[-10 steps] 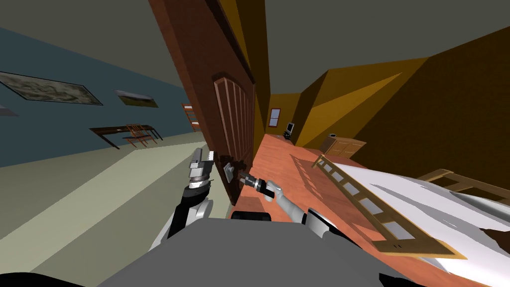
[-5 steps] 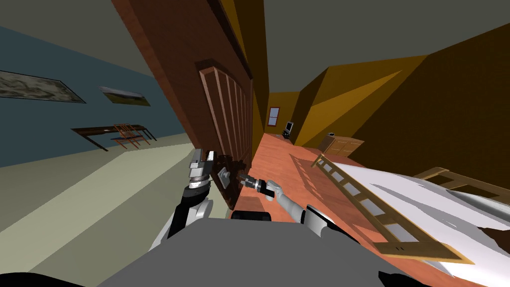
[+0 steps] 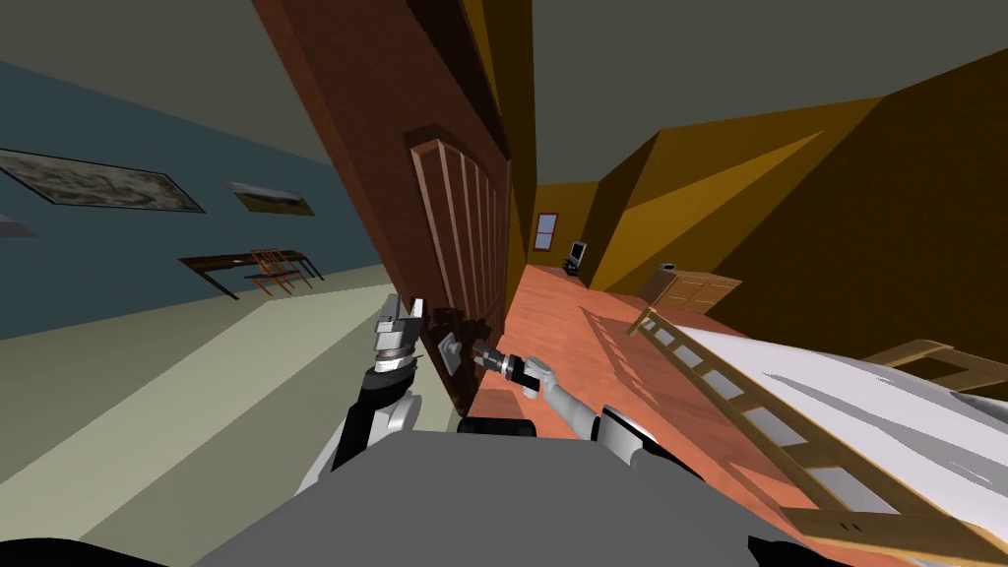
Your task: Push the door open
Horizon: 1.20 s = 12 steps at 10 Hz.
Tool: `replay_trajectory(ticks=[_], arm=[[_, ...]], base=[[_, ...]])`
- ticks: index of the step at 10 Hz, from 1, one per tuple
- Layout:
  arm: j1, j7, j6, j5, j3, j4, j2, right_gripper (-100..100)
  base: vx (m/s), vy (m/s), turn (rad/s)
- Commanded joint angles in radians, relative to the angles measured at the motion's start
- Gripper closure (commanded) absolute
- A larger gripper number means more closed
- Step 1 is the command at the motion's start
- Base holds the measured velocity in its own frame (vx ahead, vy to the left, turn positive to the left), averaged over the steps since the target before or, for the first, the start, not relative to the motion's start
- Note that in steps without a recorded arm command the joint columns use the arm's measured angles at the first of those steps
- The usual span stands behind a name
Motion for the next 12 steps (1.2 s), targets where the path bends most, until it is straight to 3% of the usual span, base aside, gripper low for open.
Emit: replay_trajectory(ticks=[1, 3, 4, 9, 10, 12], arm=[[0.001, 0.009, 0.01, -0.003, -0.002, 0.01, 0.013, -100], [0.001, 0.01, 0.01, -0.003, -0.003, 0.012, 0.015, -100], [0.001, 0.01, 0.01, -0.003, -0.003, 0.012, 0.015, 100], [0.001, 0.01, 0.01, -0.003, -0.003, 0.012, 0.015, 100], [-0.003, 0.029, 0.039, -0.016, -0.027, 0.027, 0.028, -100], [-0.006, 0.05, 0.071, -0.031, -0.052, 0.043, 0.041, -100]], base=[[0.061, 0.196, 0.069], [0.053, 0.122, 0.027], [0.0, 0.0, 0.0], [-0.008, -0.017, 0.0], [-0.075, 0.061, -0.022], [-0.131, 0.127, -0.031]])
